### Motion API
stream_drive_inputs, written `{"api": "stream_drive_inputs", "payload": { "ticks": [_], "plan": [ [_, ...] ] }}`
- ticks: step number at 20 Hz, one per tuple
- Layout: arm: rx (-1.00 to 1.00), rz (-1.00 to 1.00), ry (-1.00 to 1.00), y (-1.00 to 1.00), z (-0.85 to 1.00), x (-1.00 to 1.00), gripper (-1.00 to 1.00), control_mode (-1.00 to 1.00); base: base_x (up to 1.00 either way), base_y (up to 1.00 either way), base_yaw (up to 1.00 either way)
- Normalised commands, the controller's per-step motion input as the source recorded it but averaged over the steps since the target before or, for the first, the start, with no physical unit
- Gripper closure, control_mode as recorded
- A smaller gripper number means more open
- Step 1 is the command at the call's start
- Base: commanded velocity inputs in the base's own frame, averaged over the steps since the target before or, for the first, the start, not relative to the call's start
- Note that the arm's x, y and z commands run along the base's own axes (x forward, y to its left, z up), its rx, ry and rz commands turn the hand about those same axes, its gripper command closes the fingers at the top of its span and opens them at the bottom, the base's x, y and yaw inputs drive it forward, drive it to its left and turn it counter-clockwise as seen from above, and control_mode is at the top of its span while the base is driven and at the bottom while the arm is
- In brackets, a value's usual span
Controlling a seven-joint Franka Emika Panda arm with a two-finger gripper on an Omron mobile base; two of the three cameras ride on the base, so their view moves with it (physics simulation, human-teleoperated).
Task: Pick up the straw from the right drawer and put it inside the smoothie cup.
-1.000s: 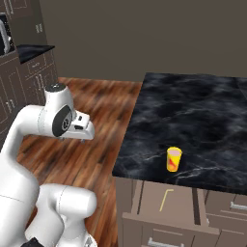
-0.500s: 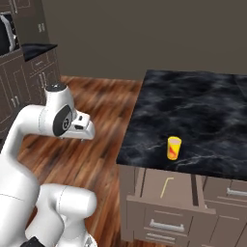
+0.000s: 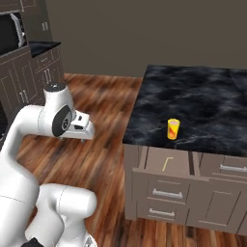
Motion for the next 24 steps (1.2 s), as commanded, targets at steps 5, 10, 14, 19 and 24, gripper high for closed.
{"api": "stream_drive_inputs", "payload": {
  "ticks": [5,10,14,19,24],
  "plan": [
    [0.00,0.00,0.00,0.00,0.00,0.00,-1.00,1.00,-0.10,-0.46,-0.06],
    [0.00,0.00,0.00,0.00,0.00,0.00,-1.00,1.00,-0.06,-0.76,-0.02],
    [0.00,0.00,0.00,0.00,0.00,0.00,-1.00,1.00,-0.02,-0.84,0.00],
    [0.00,0.00,0.00,0.00,0.00,0.00,-1.00,1.00,0.00,-0.67,0.00],
    [0.00,0.00,0.00,0.00,0.00,0.00,-1.00,1.00,0.00,-0.34,0.00]
  ]
}}
